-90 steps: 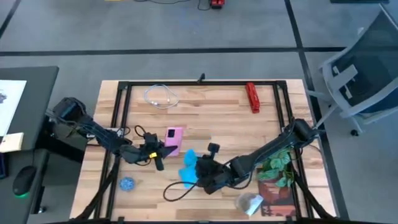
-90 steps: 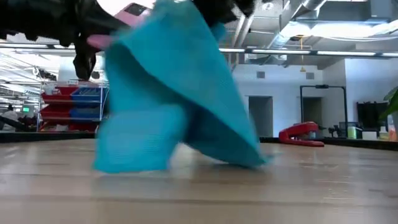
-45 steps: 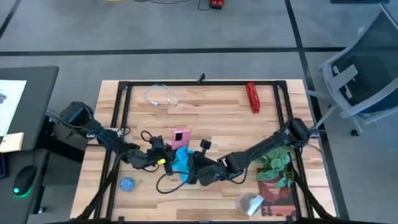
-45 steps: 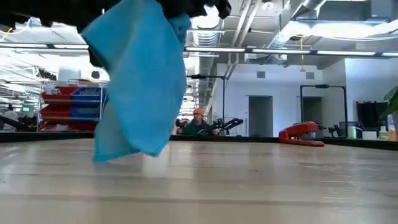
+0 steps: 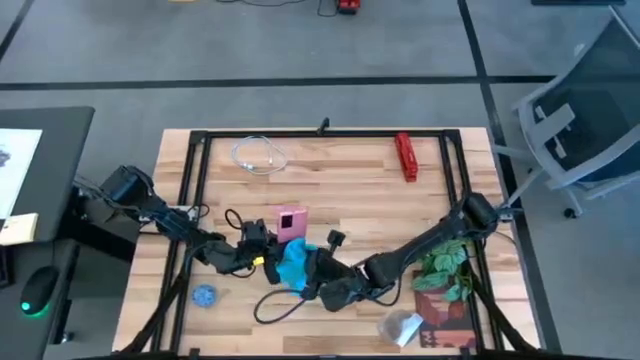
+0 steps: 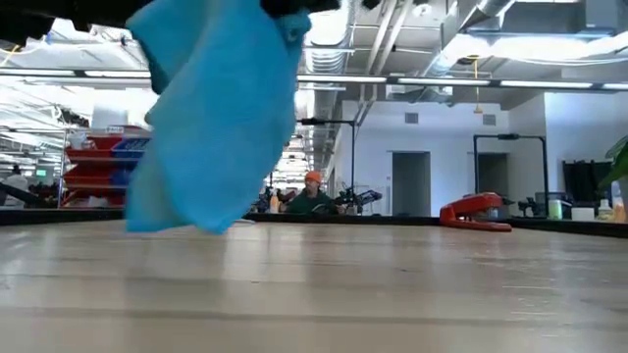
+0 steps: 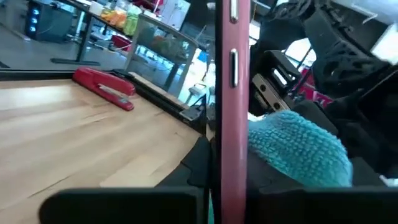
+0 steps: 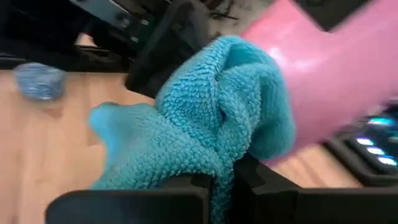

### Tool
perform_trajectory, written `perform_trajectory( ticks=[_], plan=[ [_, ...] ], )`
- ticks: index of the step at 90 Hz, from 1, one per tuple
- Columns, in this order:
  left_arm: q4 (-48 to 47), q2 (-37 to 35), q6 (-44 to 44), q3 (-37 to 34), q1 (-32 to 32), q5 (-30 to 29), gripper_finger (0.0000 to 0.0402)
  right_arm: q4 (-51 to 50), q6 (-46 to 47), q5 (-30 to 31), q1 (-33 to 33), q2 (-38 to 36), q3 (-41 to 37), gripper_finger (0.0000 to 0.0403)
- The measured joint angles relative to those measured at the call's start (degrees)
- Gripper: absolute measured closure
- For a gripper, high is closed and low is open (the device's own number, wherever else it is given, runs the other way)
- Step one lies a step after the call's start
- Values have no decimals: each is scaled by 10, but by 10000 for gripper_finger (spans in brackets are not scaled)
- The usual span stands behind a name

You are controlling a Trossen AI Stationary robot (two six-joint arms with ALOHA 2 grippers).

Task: Apply microfiber cloth
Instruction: Wipe the back and front of the cellphone with the blue microfiber cloth

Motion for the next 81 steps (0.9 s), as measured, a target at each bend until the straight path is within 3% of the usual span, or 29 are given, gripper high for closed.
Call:
perform_trajectory(
  ticks=[14, 35, 59, 64, 81],
  plan=[
    [9, -1, 2, 1, -5, 19, 391, -42, 34, 67, 10, -14, -2, 401],
    [29, -1, 29, 1, -6, 16, 391, -13, 36, 5, 6, 0, -1, 401],
    [13, -1, 36, 1, -5, -11, 391, -48, 40, 7, 27, -4, -2, 401],
    [6, -1, 36, 0, -5, -14, 391, -70, 38, -22, 32, -5, -2, 401],
    [3, -1, 42, 0, -4, -25, 391, -242, 109, -210, 22, -6, -1, 400]
  ],
)
